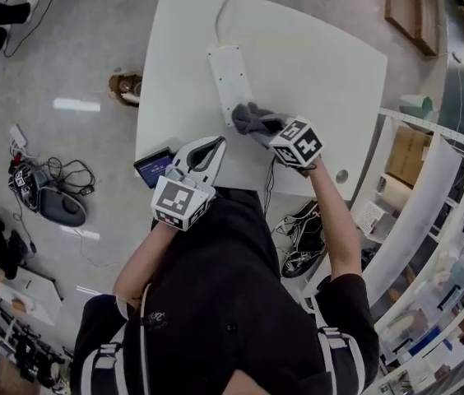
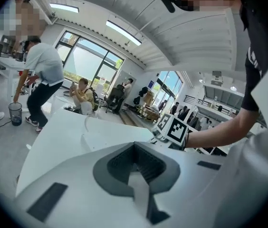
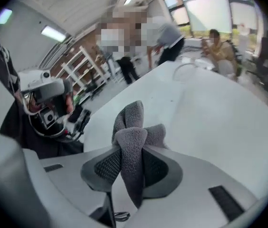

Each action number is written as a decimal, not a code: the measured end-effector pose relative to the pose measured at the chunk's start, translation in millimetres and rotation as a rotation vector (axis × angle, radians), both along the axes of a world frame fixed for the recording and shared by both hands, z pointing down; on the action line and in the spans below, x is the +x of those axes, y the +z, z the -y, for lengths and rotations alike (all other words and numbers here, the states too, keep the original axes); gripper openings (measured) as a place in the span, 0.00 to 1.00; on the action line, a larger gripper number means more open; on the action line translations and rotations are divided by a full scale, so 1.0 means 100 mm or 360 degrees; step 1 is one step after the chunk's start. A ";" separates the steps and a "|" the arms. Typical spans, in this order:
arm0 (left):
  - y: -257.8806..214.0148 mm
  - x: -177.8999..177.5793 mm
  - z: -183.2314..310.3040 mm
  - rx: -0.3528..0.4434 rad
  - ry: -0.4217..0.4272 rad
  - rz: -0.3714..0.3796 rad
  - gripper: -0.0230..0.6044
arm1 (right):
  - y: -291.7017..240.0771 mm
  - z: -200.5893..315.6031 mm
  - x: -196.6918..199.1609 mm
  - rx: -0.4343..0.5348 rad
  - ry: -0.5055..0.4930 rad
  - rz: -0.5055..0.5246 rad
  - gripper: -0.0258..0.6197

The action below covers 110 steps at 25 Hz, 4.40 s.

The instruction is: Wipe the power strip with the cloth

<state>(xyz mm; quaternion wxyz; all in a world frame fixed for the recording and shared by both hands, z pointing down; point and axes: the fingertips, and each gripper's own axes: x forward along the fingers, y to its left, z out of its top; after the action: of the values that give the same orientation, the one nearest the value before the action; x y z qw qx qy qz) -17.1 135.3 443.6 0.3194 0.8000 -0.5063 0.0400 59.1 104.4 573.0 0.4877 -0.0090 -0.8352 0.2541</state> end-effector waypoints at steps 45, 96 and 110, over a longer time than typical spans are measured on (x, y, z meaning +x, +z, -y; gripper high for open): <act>-0.05 -0.02 -0.17 -0.0014 0.0085 0.0105 0.11 | 0.15 1.29 -0.92 0.0392 0.0355 0.0123 0.23; -0.36 0.81 -0.23 0.0227 0.0659 0.0049 0.11 | -1.30 -0.09 0.83 0.0630 0.1819 0.0831 0.19; -0.39 0.71 -0.17 0.0253 0.0630 0.0045 0.11 | -1.51 -0.11 0.62 0.0713 0.1778 0.0887 0.06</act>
<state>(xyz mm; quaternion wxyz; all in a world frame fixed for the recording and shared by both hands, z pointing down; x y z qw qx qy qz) 53.7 152.5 404.8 0.2342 0.9059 -0.3451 0.0732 121.2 115.7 422.0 0.0384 0.4617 -0.8417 0.2772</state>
